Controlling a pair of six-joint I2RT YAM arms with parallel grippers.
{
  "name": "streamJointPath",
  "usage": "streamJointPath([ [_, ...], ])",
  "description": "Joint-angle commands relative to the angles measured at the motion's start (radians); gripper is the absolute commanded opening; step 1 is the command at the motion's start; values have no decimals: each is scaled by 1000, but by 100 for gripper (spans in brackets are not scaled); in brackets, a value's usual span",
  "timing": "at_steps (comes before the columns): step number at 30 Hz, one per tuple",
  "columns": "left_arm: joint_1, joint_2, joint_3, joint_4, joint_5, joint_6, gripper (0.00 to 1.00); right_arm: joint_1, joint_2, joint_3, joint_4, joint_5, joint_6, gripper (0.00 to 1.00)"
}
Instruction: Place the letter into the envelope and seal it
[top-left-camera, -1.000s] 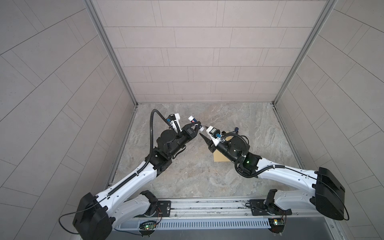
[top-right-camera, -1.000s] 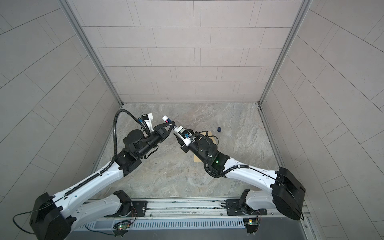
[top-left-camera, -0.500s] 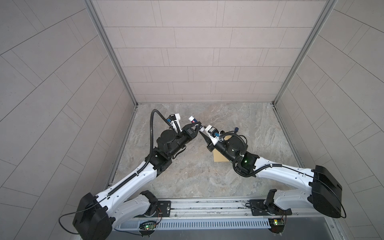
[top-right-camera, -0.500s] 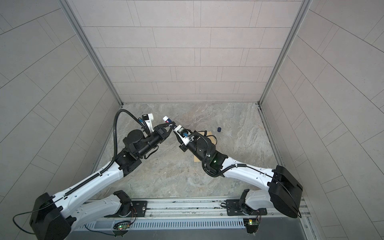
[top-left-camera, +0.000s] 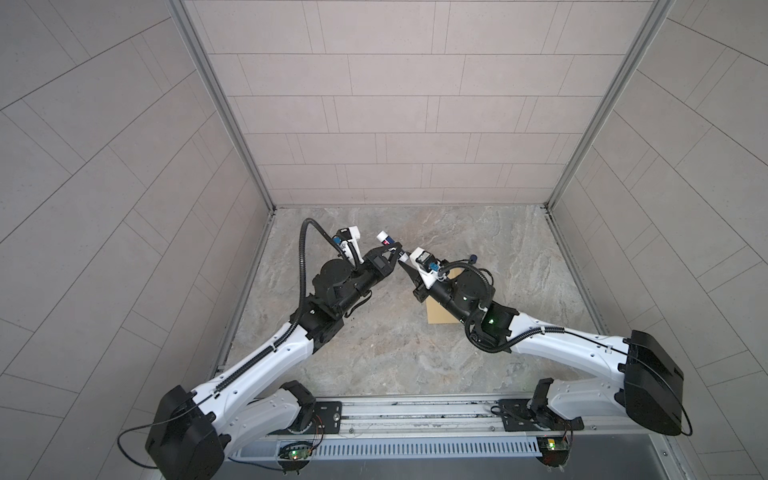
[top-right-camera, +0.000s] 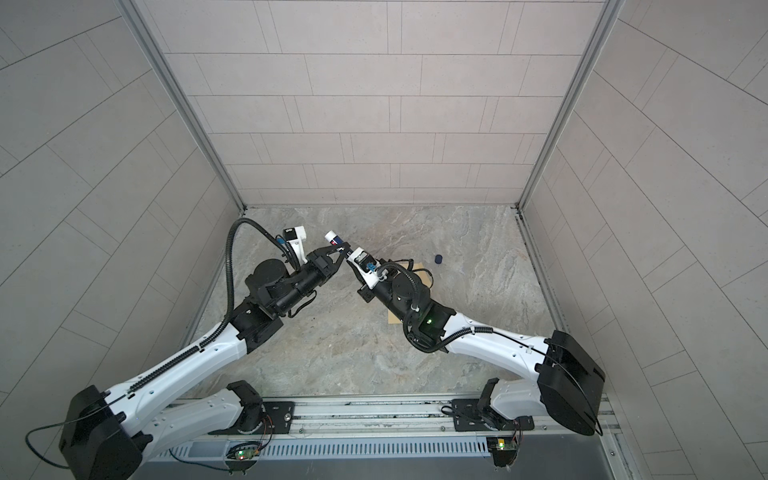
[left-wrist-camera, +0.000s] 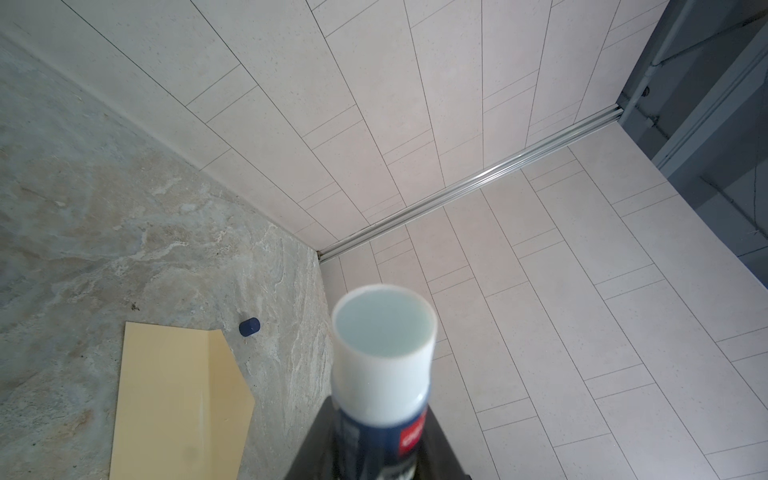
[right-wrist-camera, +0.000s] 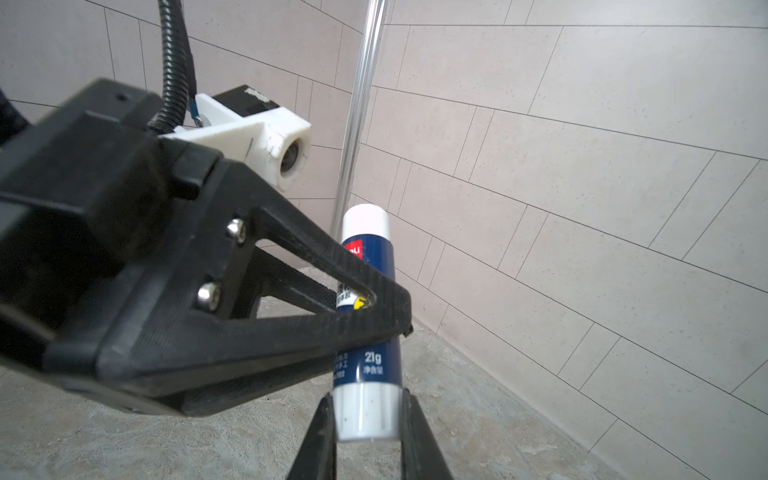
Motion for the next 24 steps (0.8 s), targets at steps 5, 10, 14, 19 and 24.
streamJointPath([
  [5,-3,-4,-74,309,141,189,0,-103,-52,72,-111,-409,296,0],
  [10,1,8,-83,417,274,268,0,-246,-8,88,63,-811,660,0],
  [14,1,3,-80,449,346,314,0,-294,19,112,128,-962,795,0],
  [19,0,-15,-73,404,342,343,0,-306,18,126,94,-1003,803,0],
  [24,1,-16,-74,385,304,343,0,-306,15,122,67,-968,765,6],
])
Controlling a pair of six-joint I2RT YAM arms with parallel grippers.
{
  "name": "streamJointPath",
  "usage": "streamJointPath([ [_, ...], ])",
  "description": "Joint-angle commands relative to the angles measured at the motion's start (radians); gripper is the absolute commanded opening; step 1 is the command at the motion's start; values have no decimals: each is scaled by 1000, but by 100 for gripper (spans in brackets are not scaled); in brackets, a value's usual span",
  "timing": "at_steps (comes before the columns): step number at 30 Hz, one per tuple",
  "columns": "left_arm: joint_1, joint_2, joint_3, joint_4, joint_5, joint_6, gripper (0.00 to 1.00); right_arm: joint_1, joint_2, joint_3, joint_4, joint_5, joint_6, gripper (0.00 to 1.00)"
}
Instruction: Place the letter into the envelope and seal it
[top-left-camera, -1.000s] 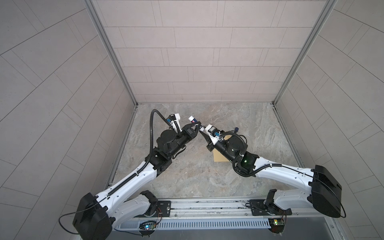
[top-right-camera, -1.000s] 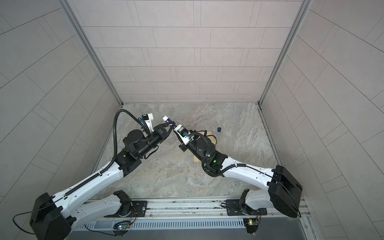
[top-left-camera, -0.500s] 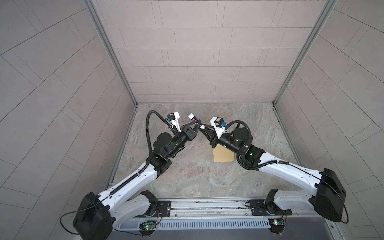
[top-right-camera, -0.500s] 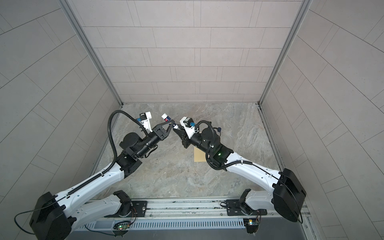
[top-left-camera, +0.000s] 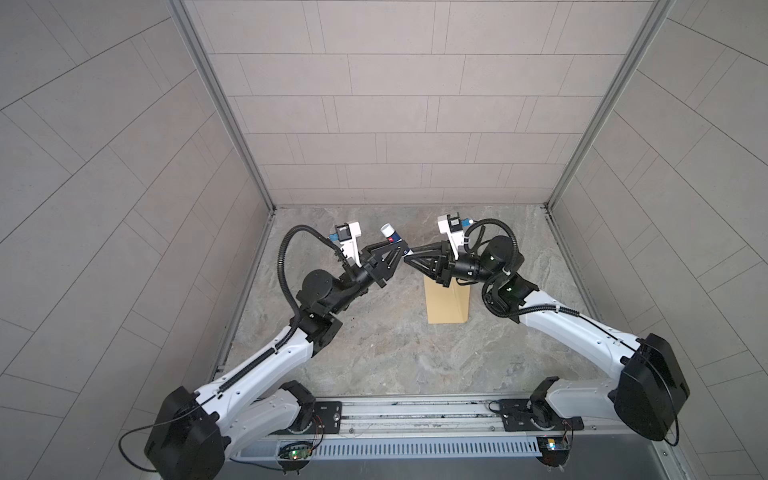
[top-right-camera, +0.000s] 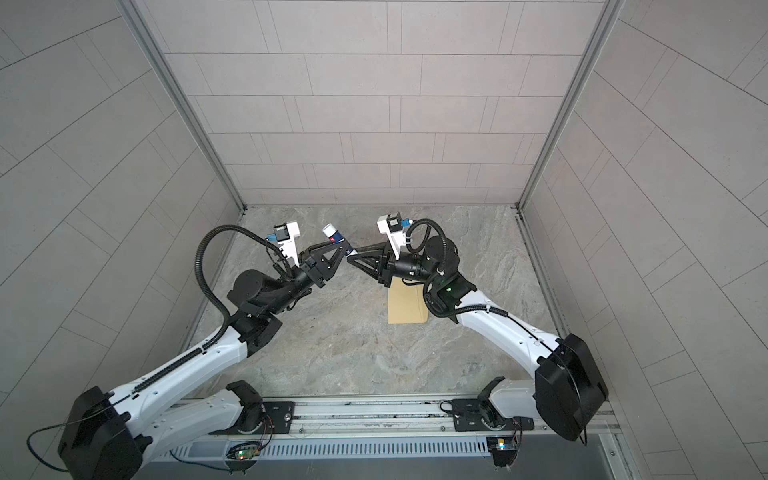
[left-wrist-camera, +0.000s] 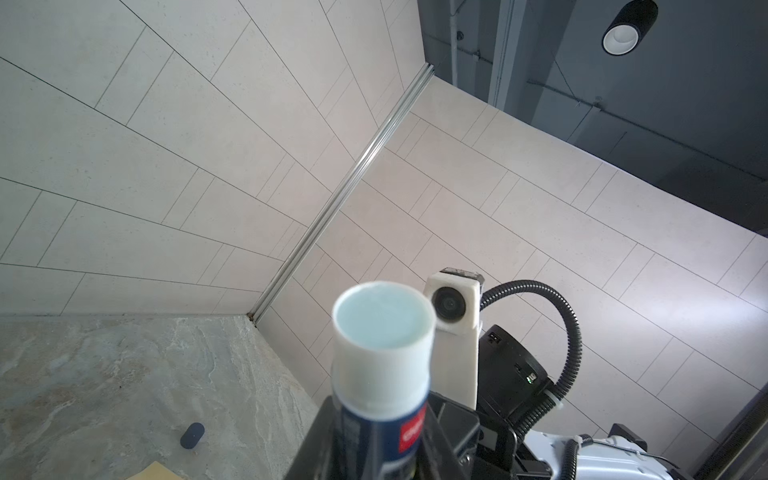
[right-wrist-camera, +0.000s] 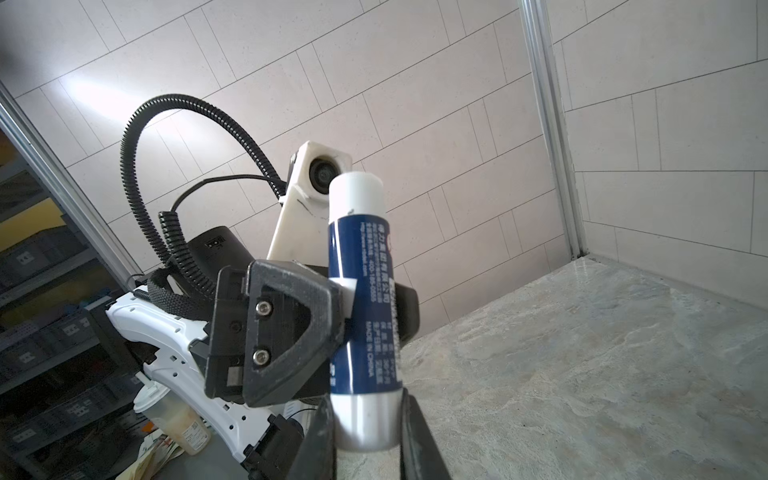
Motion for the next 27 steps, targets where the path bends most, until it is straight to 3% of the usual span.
streamJointPath([
  [1,-23,-5,2,-12,44,32,0,14,0,23,-6,3,-15,8],
  [5,-22,-16,8,-79,-70,-19,0,62,-79,-14,-145,279,-292,37],
  [7,-22,-22,15,-105,-110,-48,0,135,-142,-48,-217,530,-527,52],
  [10,-22,-32,20,-115,-143,-79,0,248,-196,-123,-153,813,-784,66],
  [13,-22,-36,22,-106,-155,-101,0,304,-205,-171,-53,932,-911,68],
  [16,-22,-35,27,-102,-154,-114,0,335,-195,-196,30,1016,-963,68],
  [27,-22,-33,28,-91,-156,-146,0,384,-114,-185,153,1078,-1036,57],
])
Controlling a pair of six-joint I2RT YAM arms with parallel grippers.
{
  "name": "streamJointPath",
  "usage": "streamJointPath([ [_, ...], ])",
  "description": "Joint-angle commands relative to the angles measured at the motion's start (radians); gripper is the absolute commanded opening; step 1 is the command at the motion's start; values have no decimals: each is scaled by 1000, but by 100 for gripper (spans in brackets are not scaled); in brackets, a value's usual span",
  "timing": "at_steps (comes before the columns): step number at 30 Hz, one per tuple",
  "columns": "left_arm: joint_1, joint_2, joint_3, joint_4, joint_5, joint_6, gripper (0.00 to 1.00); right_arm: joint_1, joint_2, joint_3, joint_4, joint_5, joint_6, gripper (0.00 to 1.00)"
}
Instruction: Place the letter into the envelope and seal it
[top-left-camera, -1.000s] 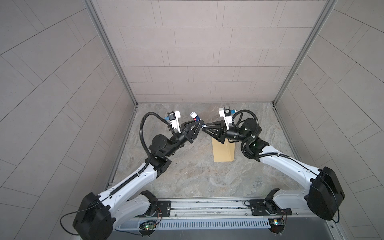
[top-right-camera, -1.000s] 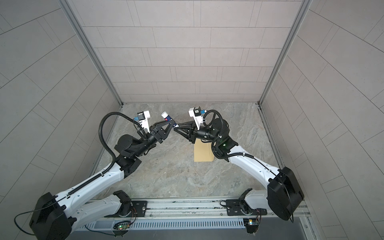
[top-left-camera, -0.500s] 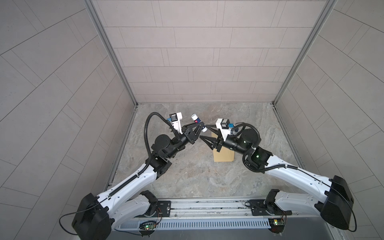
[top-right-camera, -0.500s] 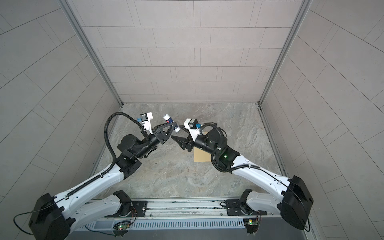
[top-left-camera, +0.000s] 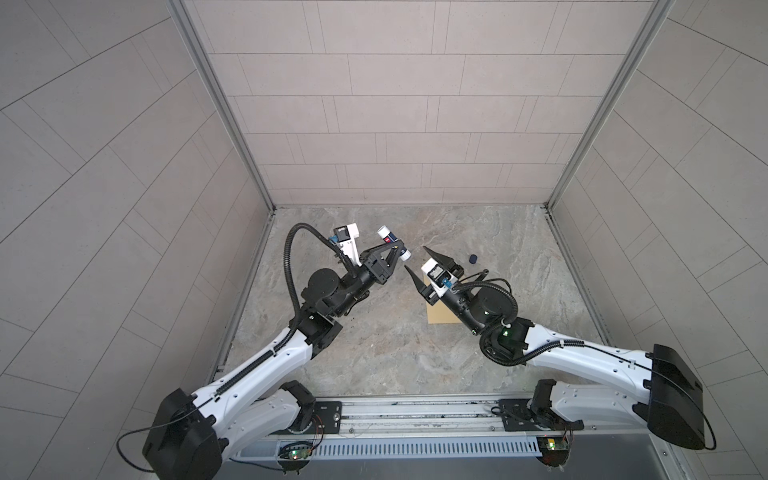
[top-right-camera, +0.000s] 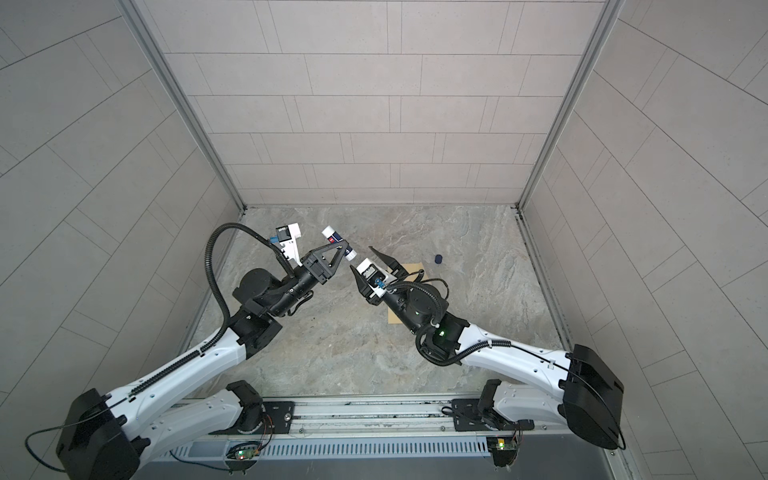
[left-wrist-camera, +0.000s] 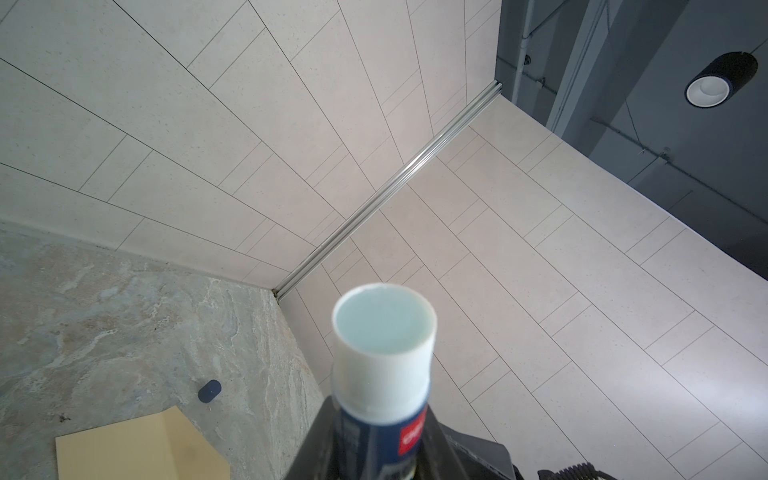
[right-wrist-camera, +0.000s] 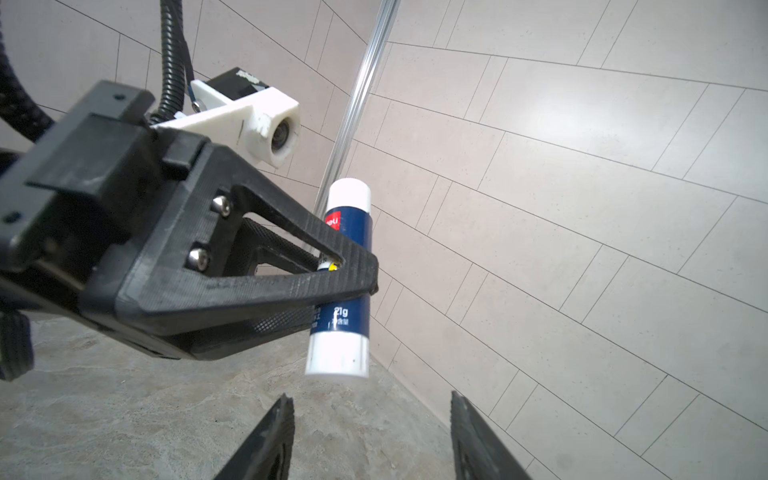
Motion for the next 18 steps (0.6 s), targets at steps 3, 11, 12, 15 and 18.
streamJointPath([
  [3,-4,-15,27,39,-1,-13,0,21,29,31,67,34,-59,56],
  [11,-4,-14,24,41,4,-24,0,30,59,39,105,52,-64,47],
  [12,-4,-14,24,41,3,-24,0,30,60,41,107,51,-64,46],
  [15,-4,-14,24,42,4,-25,0,32,67,48,106,52,-64,44],
  [18,-4,-12,24,44,3,-26,0,35,75,56,110,49,-64,42],
])
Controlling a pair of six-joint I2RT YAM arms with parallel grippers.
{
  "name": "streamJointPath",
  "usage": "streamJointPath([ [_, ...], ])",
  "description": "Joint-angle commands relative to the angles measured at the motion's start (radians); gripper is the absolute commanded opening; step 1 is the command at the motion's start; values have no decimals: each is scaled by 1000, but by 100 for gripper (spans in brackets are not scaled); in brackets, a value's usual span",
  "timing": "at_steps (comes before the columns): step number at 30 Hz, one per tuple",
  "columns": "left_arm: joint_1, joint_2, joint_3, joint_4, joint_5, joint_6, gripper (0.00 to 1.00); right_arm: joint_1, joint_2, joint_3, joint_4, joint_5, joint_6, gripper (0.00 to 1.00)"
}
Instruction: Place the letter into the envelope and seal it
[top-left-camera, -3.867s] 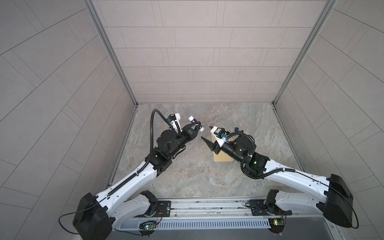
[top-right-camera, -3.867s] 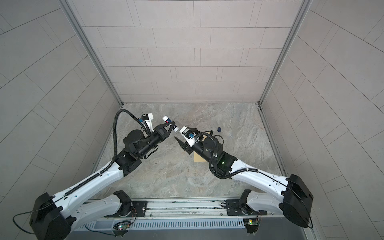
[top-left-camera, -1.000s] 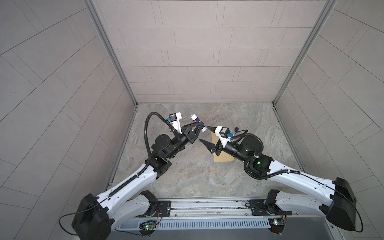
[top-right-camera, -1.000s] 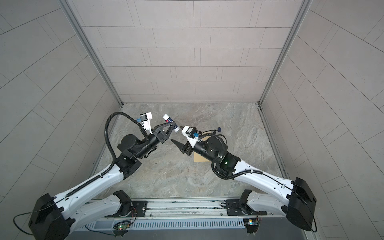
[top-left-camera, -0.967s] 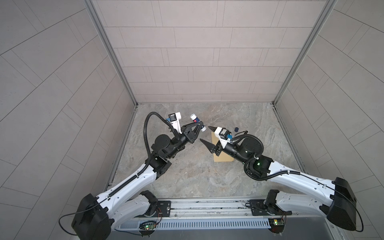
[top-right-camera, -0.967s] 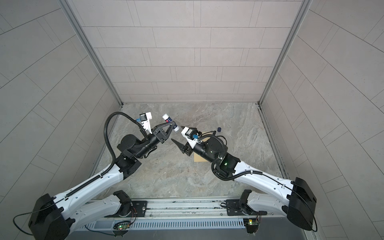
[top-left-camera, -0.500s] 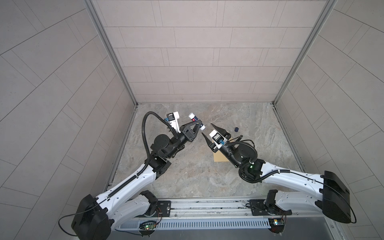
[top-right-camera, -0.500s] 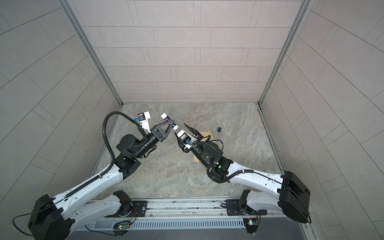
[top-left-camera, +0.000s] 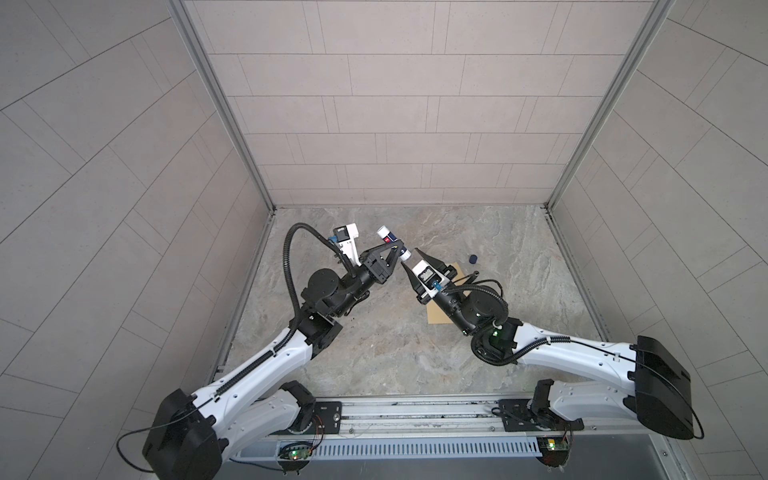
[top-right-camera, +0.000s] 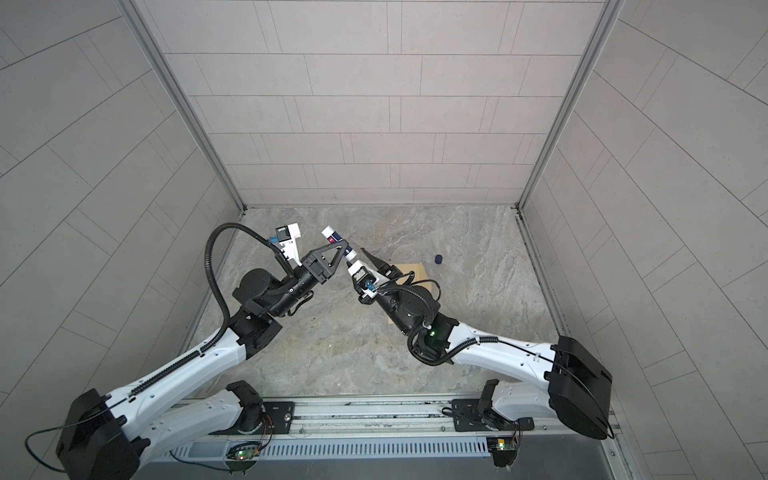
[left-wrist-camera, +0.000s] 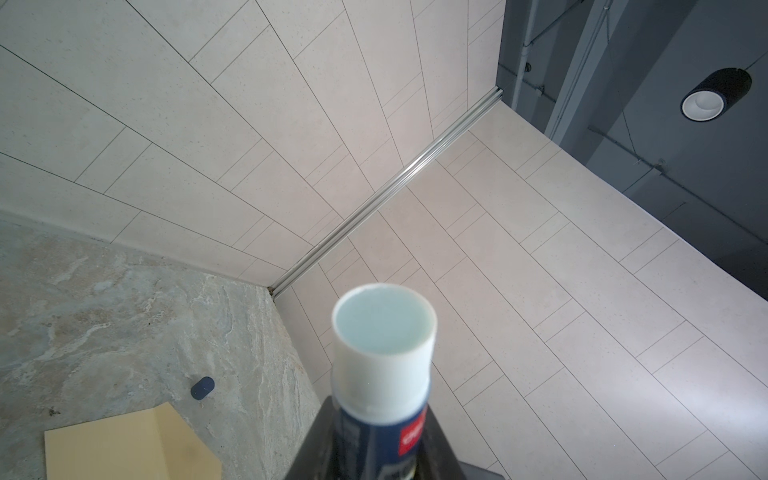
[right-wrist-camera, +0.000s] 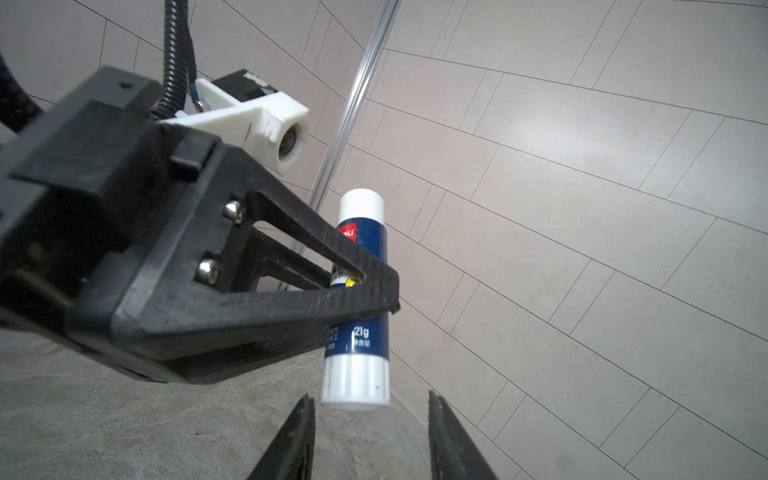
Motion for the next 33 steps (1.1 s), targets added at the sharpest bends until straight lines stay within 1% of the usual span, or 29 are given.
streamJointPath([
  [1,-5,-12,24,44,6,-1,0,9,9,35,35,5,-17,41],
  [15,-4,-13,16,44,6,-4,0,17,26,45,36,10,-18,31],
  [27,-4,-11,12,46,11,-7,0,20,39,55,43,19,-10,30],
  [28,-4,-9,11,46,11,-8,0,21,39,56,44,19,-9,29],
  [30,-4,-8,11,46,12,-8,0,21,39,59,37,18,-9,21],
  [33,-4,-8,9,44,14,-6,0,21,34,58,35,17,4,16],
])
